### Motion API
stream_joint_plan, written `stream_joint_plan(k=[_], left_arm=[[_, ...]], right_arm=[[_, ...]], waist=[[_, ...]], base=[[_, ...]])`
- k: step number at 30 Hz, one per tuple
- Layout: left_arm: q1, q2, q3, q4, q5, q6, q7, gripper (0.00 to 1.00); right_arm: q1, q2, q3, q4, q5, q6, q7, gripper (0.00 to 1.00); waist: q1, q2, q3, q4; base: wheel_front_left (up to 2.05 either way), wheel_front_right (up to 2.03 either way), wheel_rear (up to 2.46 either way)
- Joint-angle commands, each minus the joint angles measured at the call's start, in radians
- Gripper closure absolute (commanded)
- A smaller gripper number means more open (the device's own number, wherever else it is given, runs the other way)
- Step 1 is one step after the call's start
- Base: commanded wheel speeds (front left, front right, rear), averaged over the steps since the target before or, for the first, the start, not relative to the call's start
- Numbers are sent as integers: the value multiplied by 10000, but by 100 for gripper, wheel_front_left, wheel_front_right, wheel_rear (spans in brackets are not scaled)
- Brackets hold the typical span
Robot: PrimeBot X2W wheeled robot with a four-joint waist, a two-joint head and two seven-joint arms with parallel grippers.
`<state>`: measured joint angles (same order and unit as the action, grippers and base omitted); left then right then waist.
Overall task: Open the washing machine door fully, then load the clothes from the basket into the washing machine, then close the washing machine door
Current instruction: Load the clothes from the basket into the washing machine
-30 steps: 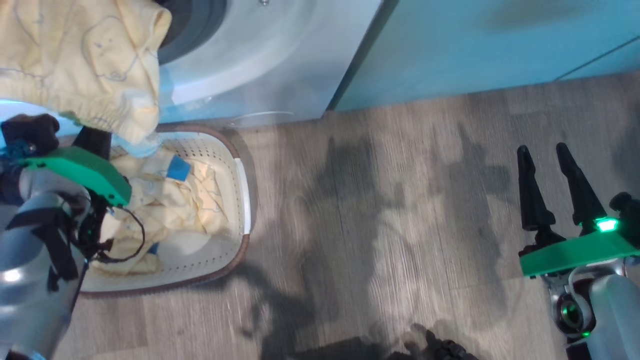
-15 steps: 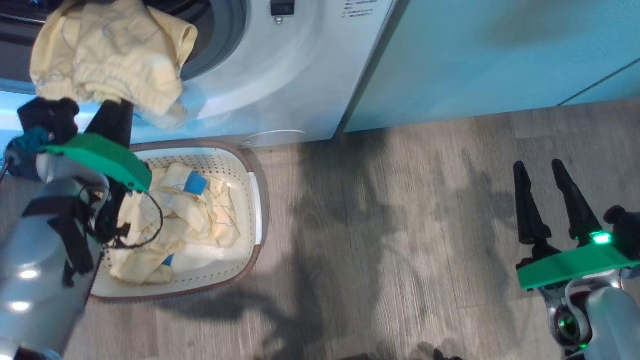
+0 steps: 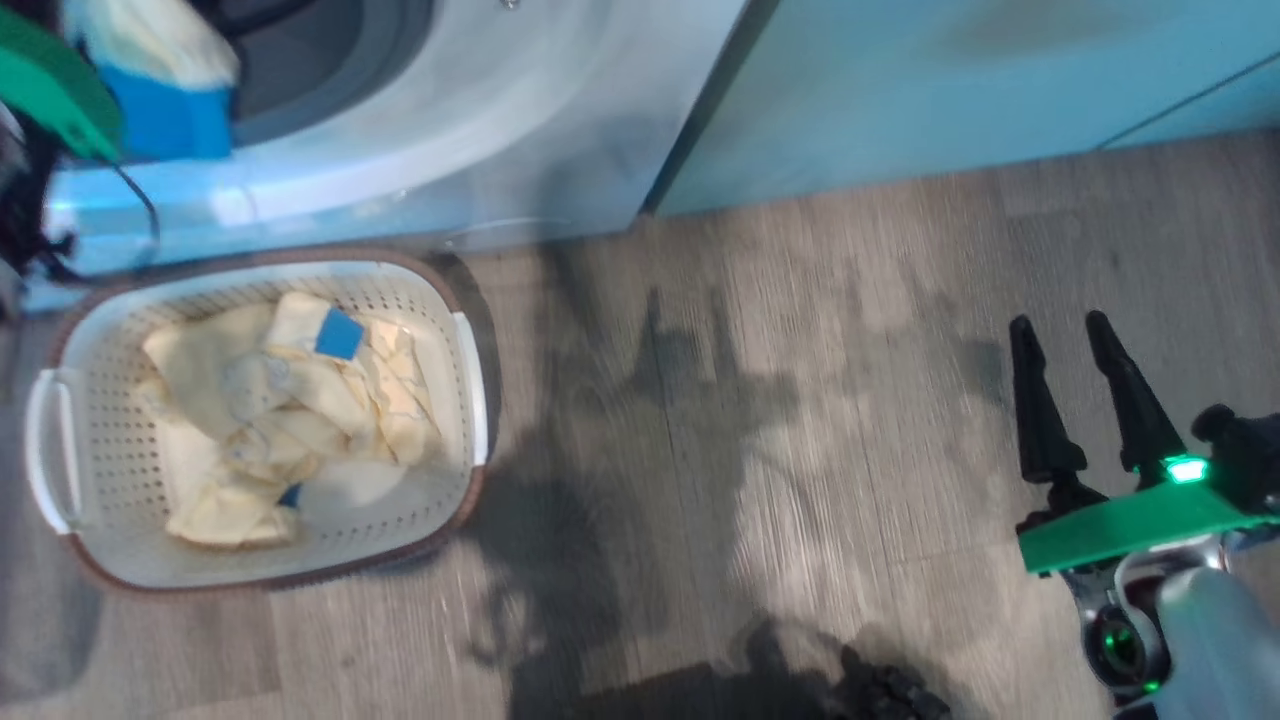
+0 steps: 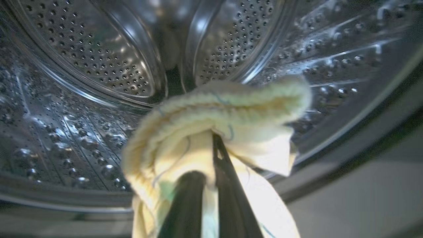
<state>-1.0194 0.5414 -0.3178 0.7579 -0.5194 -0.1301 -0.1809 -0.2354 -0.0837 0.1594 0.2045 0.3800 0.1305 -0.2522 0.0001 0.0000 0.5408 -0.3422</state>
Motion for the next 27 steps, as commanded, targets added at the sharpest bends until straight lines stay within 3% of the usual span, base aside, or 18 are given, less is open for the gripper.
stream_joint_plan(k=[1, 9, 16, 22, 27], left_arm=[[-557, 689, 232, -124, -21, -6, 94, 100], [-2891, 1105, -21, 875, 157, 8, 533, 100], [-4436, 1240, -171, 1659, 635, 264, -46, 100], [-5241, 1220, -17, 1921, 825, 658, -679, 100], [-5276, 1100, 179, 1894, 837, 644, -798, 100]], right_arm=[[-185, -20, 172, -295, 75, 2, -95, 0], [-763, 164, 393, -374, 232, 2, -95, 0], [-1093, 245, 447, -399, 303, 2, -95, 0], [-1187, 295, 451, -434, 345, 2, -95, 0], [-1218, 316, 434, -409, 351, 2, -95, 0]], waist=[[-1, 0, 313, -142], [-1, 0, 1471, -569], [-1, 0, 2014, -827], [-1, 0, 2261, -949], [-1, 0, 2358, -951]], base=[[0, 0, 0], [0, 0, 0], [0, 0, 0], [0, 0, 0], [0, 0, 0]])
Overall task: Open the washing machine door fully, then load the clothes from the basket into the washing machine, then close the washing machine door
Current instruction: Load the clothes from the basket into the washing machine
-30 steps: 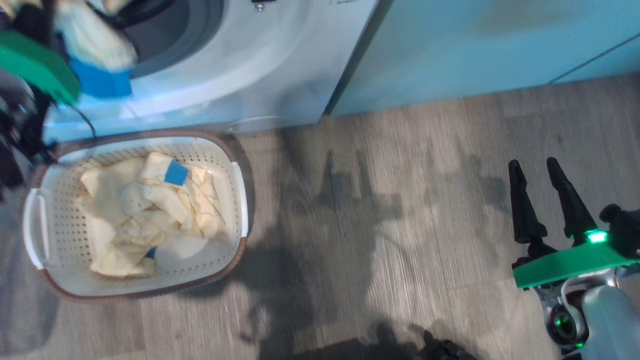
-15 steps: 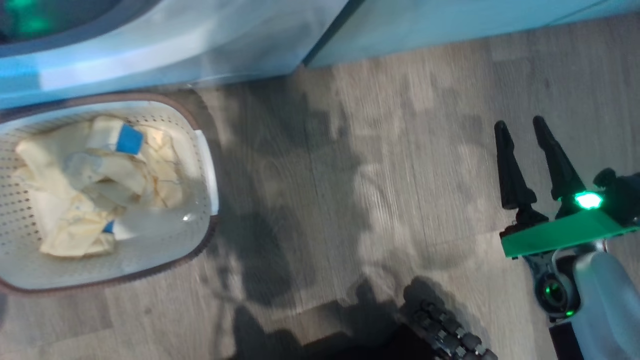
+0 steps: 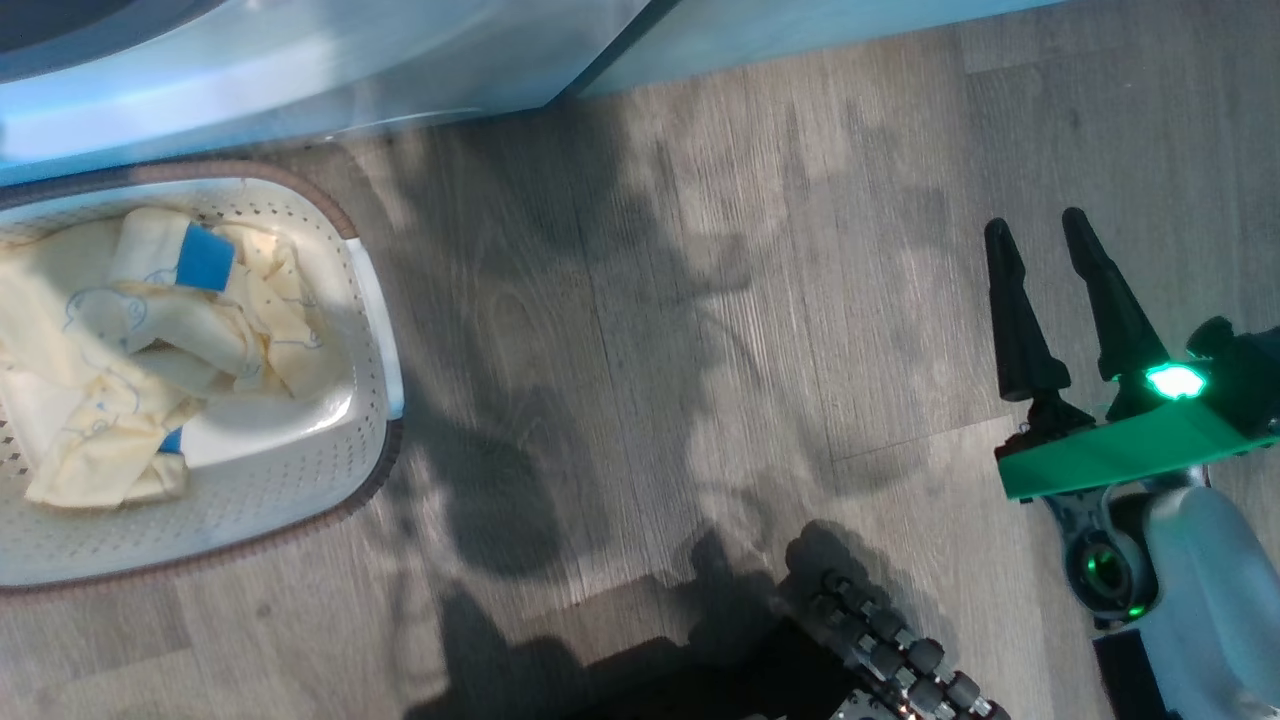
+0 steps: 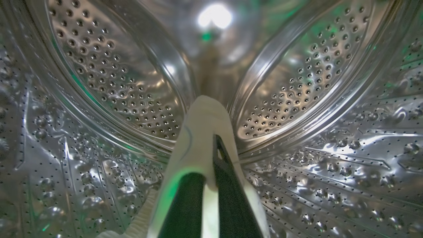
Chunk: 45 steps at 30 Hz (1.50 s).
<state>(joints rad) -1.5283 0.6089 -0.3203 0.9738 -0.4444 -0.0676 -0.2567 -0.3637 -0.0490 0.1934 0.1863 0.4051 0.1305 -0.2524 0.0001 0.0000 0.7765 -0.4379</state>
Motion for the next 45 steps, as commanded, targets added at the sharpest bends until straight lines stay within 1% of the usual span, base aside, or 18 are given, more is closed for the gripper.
stream_joint_plan(k=[1, 3, 4, 5, 7, 8, 9, 12, 13, 17, 22, 23, 25, 27, 34, 38, 45], left_arm=[[-116, 386, 238, -199, 71, 21, -43, 100], [5, 303, 241, 128, 30, 12, -45, 100], [32, 255, 246, 316, 1, 37, -44, 96], [44, 185, 259, 532, -69, 21, 39, 74], [45, 41, 238, 924, -187, -61, 306, 40], [36, -20, 193, 1091, -207, -107, 441, 13], [28, -86, 153, 1260, -246, -168, 608, 0], [51, -204, 71, 1546, -303, -267, 850, 0], [132, -310, -34, 1790, -344, -365, 1070, 0], [462, -464, -208, 2117, -460, -512, 1279, 0], [1188, -666, -366, 2289, -675, -598, 1123, 0], [1622, -731, -434, 2222, -776, -615, 812, 0], [2163, -798, -472, 2137, -924, -623, 529, 0], [2814, -910, -535, 1898, -1151, -626, 317, 0], [5244, -979, -627, 596, -1807, -629, -32, 0], [6607, -981, -65, -577, -1853, -617, -46, 0], [8947, -1382, 1086, -2407, -1632, -550, -49, 0]], right_arm=[[59, -28, 92, -219, 96, 2, -94, 0], [50, -24, 111, -187, 92, 2, -94, 0], [45, -23, 120, -173, 87, 2, -94, 0], [40, -21, 129, -166, 78, 2, -94, 0], [47, -20, 121, -151, 58, 2, -94, 0], [56, -19, 109, -141, 46, 2, -94, 0], [67, -19, 95, -129, 31, 2, -94, 0], [96, -18, 70, -102, -4, 2, -94, 0], [127, -21, 75, -77, -37, 2, -94, 0], [248, -62, 52, -43, -76, 2, -94, 0], [547, -140, 6, 26, -128, 2, -94, 0], [702, -172, -28, 54, -146, 2, -94, 0], [880, -190, -98, 72, -171, 2, -94, 0], [1074, -228, -174, 95, -195, 2, -94, 0], [1735, -429, -490, 93, -296, 2, -94, 0], [1990, -544, -678, 26, -365, 2, -94, 0], [2336, -656, -968, -111, -521, 2, -94, 0]], waist=[[-1, 0, 2, 11], [-1, 0, -16, 23], [-1, 0, -26, 34], [-1, 0, -43, 47], [-1, 0, -95, 86], [-1, 0, -134, 112], [-1, 0, -181, 138], [-1, 0, -295, 196], [-1, 0, -454, 246], [-1, 0, -897, 347], [-1, 0, -1652, 484], [-1, 0, -1995, 548], [-1, 0, -2360, 621], [-1, 0, -2738, 713], [-1, 0, -3963, 1154], [-1, 0, -4585, 1425], [-1, 0, -5431, 1952]], base=[[0, 0, 0], [0, 0, 0], [0, 0, 0], [0, 0, 0], [0, 0, 0], [0, 0, 0], [0, 0, 0], [0, 0, 0], [0, 0, 0], [0, 0, 0], [0, 0, 0], [0, 0, 0], [0, 0, 0], [0, 0, 0], [0, 0, 0], [0, 0, 0], [0, 0, 0]])
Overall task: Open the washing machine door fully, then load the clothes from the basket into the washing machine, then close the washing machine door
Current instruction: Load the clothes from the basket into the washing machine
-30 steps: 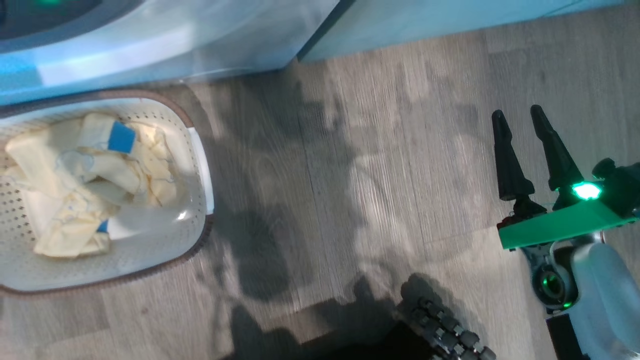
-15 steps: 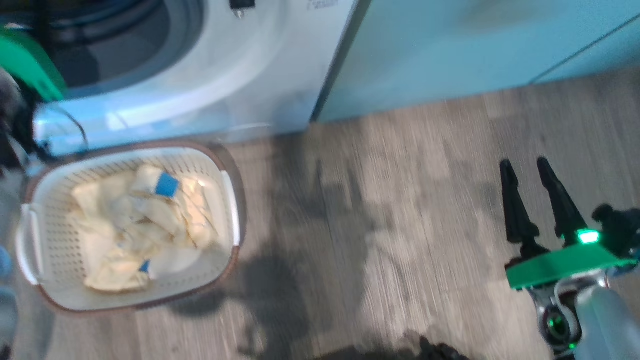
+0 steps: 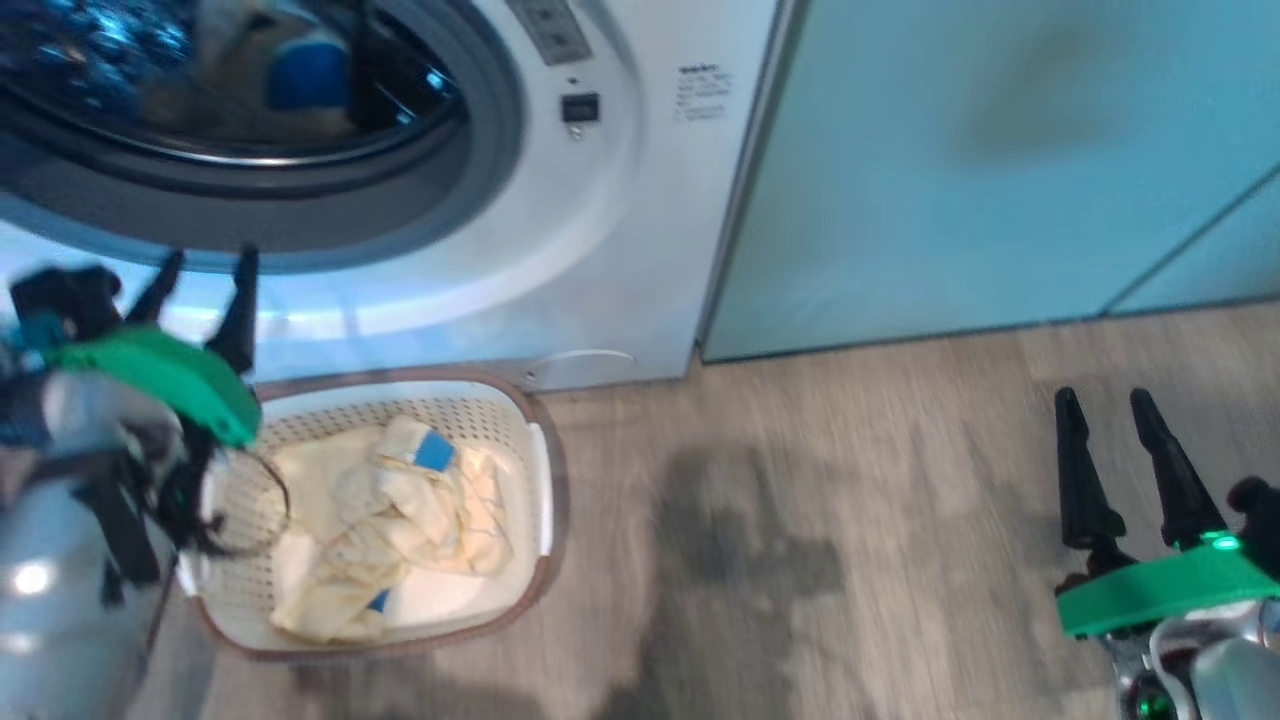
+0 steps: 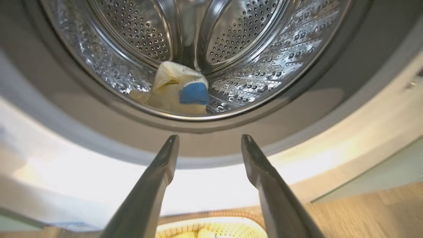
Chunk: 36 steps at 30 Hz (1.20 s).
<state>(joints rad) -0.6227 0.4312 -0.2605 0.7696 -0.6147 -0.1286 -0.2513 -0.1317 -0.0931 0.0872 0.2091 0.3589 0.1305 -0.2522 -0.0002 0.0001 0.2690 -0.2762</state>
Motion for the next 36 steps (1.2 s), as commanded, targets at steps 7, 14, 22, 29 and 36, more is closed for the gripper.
stream_joint_plan(k=[7, 14, 22, 29, 36], left_arm=[[1783, -55, 1470, -1914, 697, 42, -104, 0], [3180, -357, 2101, -2840, 966, 1, -104, 0], [4367, -734, 2382, -3663, 1436, -16, -104, 0], [4987, -831, 2442, -4142, 1470, -19, -104, 0], [5324, -890, 2598, -4461, 1490, -20, -104, 0]], right_arm=[[435, -255, -138, -439, -234, 2, -95, 0], [811, -263, -252, -529, -388, 2, -95, 0], [1223, -262, -312, -636, -524, 2, -95, 0], [1400, -222, -244, -612, -545, 2, -95, 0], [1487, -169, -243, -621, -536, 2, -95, 0]], waist=[[2, -1, -1105, 782], [2, -1, -1770, 1055], [2, -1, -2311, 1231], [2, -1, -2555, 1259], [2, -1, -2621, 1220]], base=[[0, 0, 0], [0, 0, 0], [0, 0, 0], [0, 0, 0], [0, 0, 0]])
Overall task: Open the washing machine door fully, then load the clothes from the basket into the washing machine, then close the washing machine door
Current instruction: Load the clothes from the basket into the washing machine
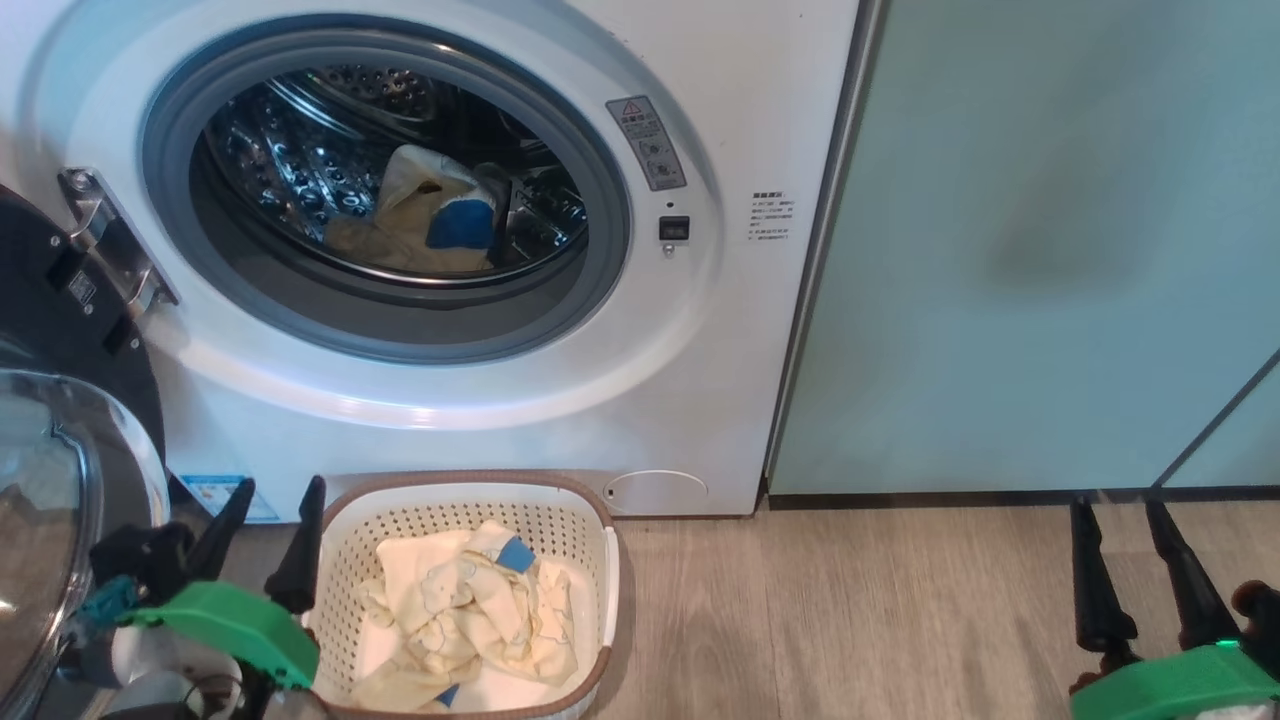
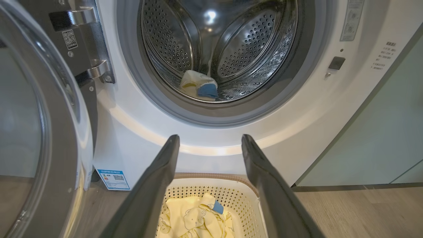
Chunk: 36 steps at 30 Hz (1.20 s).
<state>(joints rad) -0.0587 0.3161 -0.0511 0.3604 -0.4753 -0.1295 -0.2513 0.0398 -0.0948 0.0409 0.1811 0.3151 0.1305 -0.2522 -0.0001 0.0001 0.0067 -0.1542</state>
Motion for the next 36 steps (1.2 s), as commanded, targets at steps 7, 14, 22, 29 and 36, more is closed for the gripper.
stream_joint_plan(k=[7, 14, 22, 29, 36], left_arm=[[-190, 237, 654, -541, 217, -11, -105, 0], [-166, 111, 834, -608, 298, -11, -105, 0], [-168, 29, 858, -625, 342, -11, -105, 0], [-147, -20, 923, -627, 346, -11, -105, 0], [-112, -202, 678, -365, 238, -11, -105, 0]], right_arm=[[-225, -121, 192, -355, -114, 2, -95, 0], [-166, -127, 148, -360, -146, 2, -95, 0], [-137, -159, 163, -338, -134, 2, -95, 0], [-129, -167, 182, -324, -117, 2, -95, 0], [-176, -176, 260, -309, -95, 2, -95, 0]], waist=[[1, -1, -6, -1], [1, -1, -36, 30], [1, -1, -57, 34], [1, -1, -37, 10], [1, -1, 76, -121]], base=[[0, 0, 0], [0, 0, 0], [0, 0, 0], [0, 0, 0], [0, 0, 0]])
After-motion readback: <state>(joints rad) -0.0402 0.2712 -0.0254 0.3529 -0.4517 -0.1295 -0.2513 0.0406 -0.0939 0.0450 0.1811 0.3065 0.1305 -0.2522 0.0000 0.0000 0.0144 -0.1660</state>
